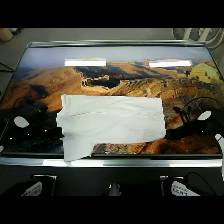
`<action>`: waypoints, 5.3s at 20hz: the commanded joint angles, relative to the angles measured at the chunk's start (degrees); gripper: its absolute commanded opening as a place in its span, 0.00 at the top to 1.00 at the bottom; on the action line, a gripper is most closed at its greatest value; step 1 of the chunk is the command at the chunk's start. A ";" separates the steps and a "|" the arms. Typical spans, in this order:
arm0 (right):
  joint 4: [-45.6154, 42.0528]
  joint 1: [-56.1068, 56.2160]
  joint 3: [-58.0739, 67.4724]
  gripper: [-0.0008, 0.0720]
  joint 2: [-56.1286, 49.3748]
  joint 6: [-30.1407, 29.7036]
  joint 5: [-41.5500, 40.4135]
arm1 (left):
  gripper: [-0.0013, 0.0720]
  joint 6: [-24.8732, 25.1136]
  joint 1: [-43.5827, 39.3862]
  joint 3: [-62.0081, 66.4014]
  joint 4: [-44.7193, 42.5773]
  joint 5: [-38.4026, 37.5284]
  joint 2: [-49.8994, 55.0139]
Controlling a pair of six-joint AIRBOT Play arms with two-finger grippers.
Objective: Fold the shirts.
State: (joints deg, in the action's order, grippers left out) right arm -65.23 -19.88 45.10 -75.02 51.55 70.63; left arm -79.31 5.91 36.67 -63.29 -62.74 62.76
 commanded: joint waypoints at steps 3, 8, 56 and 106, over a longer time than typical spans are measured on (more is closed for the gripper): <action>5.20 1.64 10.60 0.97 1.33 -0.42 0.46 | 0.94 0.46 0.07 12.59 0.59 -1.77 -0.94; 3.93 8.26 14.71 0.97 -1.97 1.77 -10.10 | 0.94 0.48 0.07 21.14 2.16 2.38 4.39; 22.84 7.30 33.94 0.96 4.98 5.75 7.93 | 0.94 -3.28 -35.58 52.96 39.12 16.96 48.98; 36.15 19.26 19.08 0.96 -22.49 7.06 -13.33 | 0.94 -5.77 -8.13 52.50 16.74 13.86 6.84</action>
State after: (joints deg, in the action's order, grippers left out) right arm -33.30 0.19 63.46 -96.88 61.52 58.85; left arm -85.01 -2.04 89.17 -47.88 -50.41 69.65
